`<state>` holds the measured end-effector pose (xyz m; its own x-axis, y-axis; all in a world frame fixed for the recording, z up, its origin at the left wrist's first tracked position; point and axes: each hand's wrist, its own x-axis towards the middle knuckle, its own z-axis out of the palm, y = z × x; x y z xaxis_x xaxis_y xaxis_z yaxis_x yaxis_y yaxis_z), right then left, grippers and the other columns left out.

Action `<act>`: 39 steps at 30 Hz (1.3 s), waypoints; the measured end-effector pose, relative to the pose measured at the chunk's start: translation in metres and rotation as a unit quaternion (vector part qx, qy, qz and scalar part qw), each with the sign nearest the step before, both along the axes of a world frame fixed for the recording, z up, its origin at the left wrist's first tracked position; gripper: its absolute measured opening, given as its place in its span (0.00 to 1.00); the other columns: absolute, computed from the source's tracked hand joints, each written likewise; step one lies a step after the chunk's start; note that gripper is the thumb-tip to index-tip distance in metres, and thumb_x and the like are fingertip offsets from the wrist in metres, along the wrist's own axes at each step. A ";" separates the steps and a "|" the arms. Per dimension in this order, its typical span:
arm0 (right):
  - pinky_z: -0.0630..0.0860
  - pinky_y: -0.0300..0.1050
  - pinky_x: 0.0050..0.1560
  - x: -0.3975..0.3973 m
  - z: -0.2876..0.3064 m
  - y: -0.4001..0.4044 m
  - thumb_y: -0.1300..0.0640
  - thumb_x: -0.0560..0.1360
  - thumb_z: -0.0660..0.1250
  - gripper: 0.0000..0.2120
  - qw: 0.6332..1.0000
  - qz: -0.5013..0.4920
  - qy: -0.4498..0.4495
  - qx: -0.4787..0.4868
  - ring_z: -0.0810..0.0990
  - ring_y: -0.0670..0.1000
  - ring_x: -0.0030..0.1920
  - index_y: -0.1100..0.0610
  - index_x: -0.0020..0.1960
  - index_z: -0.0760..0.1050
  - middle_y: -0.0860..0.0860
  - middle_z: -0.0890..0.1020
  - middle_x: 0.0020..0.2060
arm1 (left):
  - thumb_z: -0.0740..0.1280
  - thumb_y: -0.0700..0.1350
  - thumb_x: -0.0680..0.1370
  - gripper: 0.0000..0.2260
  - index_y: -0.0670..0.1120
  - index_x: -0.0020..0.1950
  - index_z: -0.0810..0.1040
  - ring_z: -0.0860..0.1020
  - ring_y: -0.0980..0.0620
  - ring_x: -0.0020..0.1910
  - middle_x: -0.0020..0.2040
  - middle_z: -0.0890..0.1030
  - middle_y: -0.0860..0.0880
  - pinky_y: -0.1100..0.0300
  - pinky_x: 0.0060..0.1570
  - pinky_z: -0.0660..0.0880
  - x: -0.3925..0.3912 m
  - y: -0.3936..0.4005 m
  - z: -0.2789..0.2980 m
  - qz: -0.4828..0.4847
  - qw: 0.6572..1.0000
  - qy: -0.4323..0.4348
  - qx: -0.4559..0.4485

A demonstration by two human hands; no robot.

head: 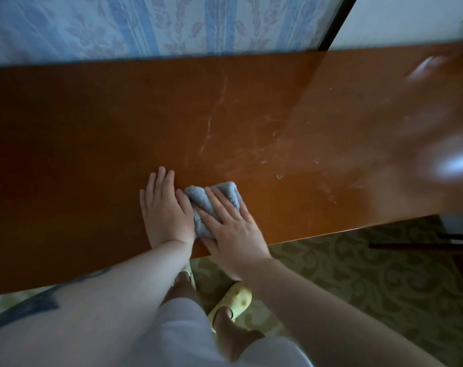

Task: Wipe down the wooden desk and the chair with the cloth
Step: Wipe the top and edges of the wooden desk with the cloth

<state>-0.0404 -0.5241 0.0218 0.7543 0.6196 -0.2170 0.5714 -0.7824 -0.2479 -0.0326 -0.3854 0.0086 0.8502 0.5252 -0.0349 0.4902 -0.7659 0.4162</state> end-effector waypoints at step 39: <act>0.55 0.57 0.74 0.048 -0.009 -0.003 0.39 0.81 0.49 0.24 0.997 0.046 -0.049 -0.024 0.43 0.44 0.78 0.44 0.75 0.61 0.45 0.53 0.78 | 0.49 0.53 0.80 0.24 0.48 0.74 0.67 0.58 0.48 0.76 0.75 0.66 0.48 0.48 0.76 0.50 0.026 0.047 -0.003 -0.027 0.999 -0.027 -0.015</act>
